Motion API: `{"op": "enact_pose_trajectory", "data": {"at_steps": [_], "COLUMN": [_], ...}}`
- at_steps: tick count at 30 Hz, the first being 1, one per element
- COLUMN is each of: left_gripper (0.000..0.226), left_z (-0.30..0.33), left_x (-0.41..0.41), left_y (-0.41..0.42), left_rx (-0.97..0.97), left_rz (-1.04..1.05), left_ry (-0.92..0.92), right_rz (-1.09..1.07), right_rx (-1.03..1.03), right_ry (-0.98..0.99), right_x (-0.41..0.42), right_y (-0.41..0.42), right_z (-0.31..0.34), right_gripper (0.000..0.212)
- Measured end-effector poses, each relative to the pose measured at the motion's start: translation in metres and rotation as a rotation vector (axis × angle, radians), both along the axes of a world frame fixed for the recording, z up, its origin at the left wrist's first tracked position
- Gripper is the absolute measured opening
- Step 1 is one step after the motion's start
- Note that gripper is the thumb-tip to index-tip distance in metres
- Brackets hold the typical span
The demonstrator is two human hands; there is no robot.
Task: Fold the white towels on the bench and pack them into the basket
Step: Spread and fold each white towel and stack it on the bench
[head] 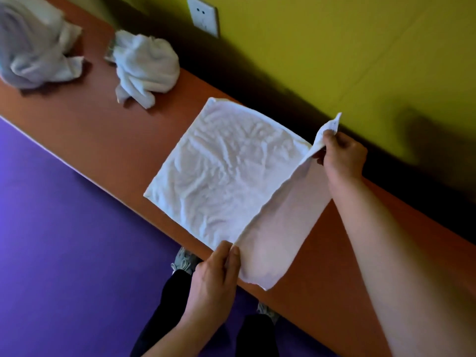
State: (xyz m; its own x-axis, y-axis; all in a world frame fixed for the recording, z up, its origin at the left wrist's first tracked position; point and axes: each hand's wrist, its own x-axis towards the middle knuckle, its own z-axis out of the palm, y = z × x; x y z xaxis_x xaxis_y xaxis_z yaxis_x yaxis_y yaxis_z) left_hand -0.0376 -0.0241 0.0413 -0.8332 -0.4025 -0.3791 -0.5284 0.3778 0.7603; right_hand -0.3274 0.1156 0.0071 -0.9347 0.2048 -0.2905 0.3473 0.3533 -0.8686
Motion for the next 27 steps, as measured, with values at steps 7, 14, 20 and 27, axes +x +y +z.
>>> {"op": "enact_pose_trajectory", "data": {"at_steps": [7, 14, 20, 27], "left_gripper": [0.038, 0.030, 0.030, 0.029], "left_z": [-0.009, -0.054, -0.102, -0.117], "left_x": [-0.014, -0.043, -0.056, -0.058], "left_y": [-0.110, -0.201, -0.246, -0.250], "left_rx": [0.023, -0.037, -0.200, -0.374], "left_rz": [0.071, 0.046, -0.101, -0.151], "left_ry": [-0.106, -0.278, -0.418, -0.498], "right_rz": [0.014, 0.021, 0.133, 0.014], "right_rx": [-0.027, 0.034, -0.121, 0.368], "right_ry": [-0.003, -0.032, -0.208, -0.219], "right_x": [-0.024, -0.037, -0.025, 0.099], "right_y": [-0.133, -0.225, -0.240, -0.146], "right_z": [-0.013, -0.039, -0.059, -0.076], "right_gripper": [0.032, 0.024, 0.032, 0.026]}}
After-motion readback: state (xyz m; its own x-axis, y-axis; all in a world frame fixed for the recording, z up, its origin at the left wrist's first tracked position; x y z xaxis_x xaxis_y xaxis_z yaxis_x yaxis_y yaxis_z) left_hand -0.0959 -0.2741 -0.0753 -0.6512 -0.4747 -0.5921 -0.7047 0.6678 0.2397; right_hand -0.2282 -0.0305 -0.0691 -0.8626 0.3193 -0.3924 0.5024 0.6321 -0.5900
